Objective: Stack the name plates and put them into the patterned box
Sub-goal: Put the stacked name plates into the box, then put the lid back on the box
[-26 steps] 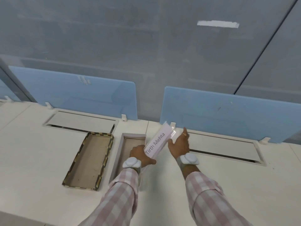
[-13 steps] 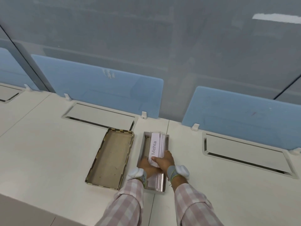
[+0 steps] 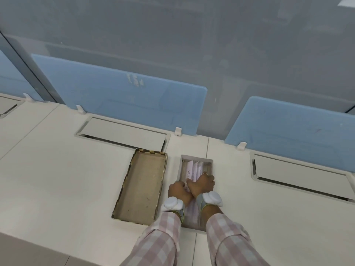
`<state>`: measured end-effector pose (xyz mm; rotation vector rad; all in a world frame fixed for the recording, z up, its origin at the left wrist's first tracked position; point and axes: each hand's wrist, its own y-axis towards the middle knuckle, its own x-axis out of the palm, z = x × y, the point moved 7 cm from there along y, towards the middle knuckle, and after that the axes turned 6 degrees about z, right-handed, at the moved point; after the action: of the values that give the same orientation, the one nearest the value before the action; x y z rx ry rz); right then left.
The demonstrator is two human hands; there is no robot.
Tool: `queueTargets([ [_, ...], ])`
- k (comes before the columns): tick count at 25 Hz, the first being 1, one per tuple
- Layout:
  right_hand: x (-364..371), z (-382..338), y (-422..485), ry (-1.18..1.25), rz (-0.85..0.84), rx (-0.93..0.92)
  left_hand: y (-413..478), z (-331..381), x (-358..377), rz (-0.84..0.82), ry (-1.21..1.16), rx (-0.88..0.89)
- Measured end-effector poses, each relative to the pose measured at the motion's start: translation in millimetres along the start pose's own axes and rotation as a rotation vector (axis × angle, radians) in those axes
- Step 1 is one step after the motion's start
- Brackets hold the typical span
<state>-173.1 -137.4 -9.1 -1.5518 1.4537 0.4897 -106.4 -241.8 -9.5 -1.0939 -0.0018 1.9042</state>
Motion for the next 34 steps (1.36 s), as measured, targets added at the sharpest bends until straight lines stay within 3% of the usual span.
queueTargets([
  [3,-9,-49,-15,0.018,0.123,-0.234,18,-11,-41,0.093,-0.079,0.023],
  [6,21,-88,-39,0.108,-0.038,-0.377,42,-43,-92,0.262,-0.097,0.022],
  [8,56,-101,-54,0.069,-0.165,-0.375,58,-77,-120,0.340,0.002,-0.069],
  [11,93,-97,-64,-0.048,-0.230,-0.301,69,-135,-136,0.275,-0.019,-0.270],
  [15,124,-86,-71,-0.223,-0.343,-0.276,62,-160,-131,0.251,-0.039,-0.234],
  [21,76,-94,-62,-0.200,-0.264,-0.245,61,-165,-176,0.321,-0.360,-0.481],
  [23,58,-94,-60,-0.036,-0.317,-0.177,60,-153,-176,0.230,-0.630,-0.544],
  [25,48,-97,-67,0.219,-0.487,-0.047,51,-121,-161,0.000,-0.759,-0.511],
  [27,31,-101,-73,0.324,-0.501,-0.074,38,-84,-137,-0.223,-0.820,-0.441],
  [29,9,-99,-76,0.387,-0.517,-0.078,28,-49,-108,-0.357,-1.089,-0.420],
  [31,-12,-82,-69,0.360,-0.458,-0.116,27,-35,-89,-0.346,-1.196,-0.405],
  [34,-46,-47,-46,0.585,-0.354,-0.028,30,-34,-77,-0.204,-1.025,-0.376],
])
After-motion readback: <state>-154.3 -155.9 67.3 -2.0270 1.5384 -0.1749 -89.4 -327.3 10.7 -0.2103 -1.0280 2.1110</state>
